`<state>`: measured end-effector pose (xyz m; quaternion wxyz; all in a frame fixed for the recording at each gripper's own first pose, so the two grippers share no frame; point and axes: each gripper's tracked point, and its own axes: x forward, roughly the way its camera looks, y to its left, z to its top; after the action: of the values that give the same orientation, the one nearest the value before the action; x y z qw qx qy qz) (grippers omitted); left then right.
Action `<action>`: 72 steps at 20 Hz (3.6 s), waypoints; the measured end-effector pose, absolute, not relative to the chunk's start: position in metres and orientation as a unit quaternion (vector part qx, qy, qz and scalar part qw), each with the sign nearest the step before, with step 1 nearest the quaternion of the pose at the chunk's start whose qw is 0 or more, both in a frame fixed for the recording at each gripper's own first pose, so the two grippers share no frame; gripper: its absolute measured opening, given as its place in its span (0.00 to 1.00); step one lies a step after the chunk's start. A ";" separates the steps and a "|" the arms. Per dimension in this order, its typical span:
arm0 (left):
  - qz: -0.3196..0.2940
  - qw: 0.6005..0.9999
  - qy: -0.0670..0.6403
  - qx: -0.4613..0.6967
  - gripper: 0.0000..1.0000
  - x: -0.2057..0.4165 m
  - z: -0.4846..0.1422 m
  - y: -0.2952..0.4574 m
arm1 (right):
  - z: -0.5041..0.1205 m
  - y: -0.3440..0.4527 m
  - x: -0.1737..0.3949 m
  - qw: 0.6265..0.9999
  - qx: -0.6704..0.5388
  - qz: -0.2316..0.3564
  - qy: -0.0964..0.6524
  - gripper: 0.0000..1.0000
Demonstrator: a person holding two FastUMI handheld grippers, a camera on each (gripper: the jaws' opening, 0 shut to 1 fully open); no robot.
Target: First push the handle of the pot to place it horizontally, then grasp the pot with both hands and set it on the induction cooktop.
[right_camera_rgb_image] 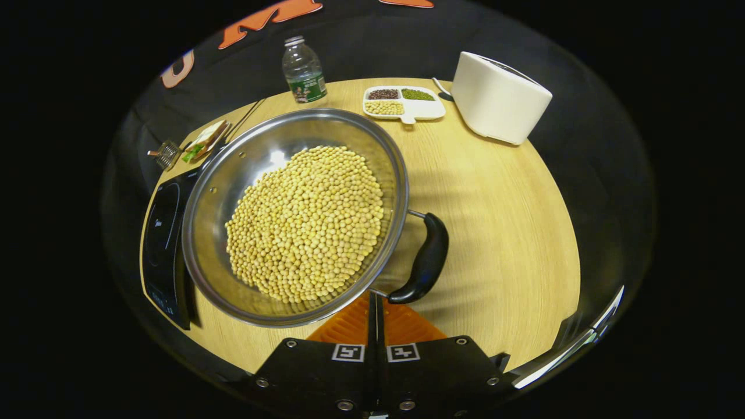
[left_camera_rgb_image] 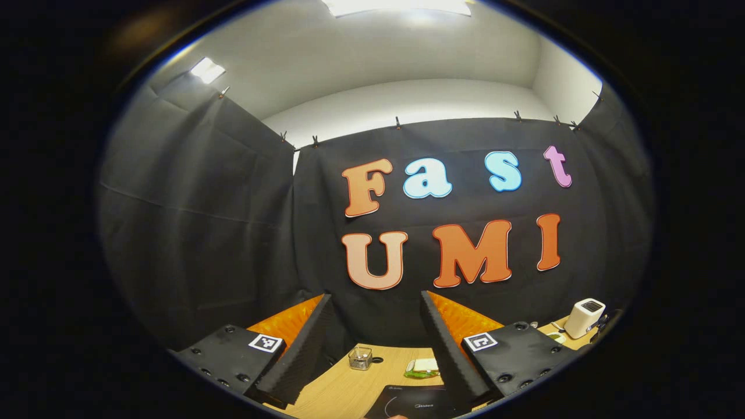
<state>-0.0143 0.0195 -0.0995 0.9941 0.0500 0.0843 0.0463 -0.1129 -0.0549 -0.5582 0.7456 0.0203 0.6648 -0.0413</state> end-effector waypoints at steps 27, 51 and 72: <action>0.075 0.986 0.142 0.041 0.98 -0.021 -0.173 0.048 | -0.580 -0.098 -0.030 0.745 0.055 -0.099 0.658 0.00; -0.146 0.885 0.443 -0.007 1.00 -0.051 -0.445 -0.201 | -0.528 -0.076 0.018 0.806 0.077 -0.038 0.586 0.75; -0.128 0.824 0.551 0.012 0.94 -0.069 -0.624 -0.286 | -0.605 -0.099 0.020 0.795 0.036 -0.066 0.602 0.84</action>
<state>-0.0686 -0.2865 -0.6235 0.8243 0.0116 0.5514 -0.1278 0.0199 -0.0988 -0.6051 0.7951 0.0365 0.6018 -0.0664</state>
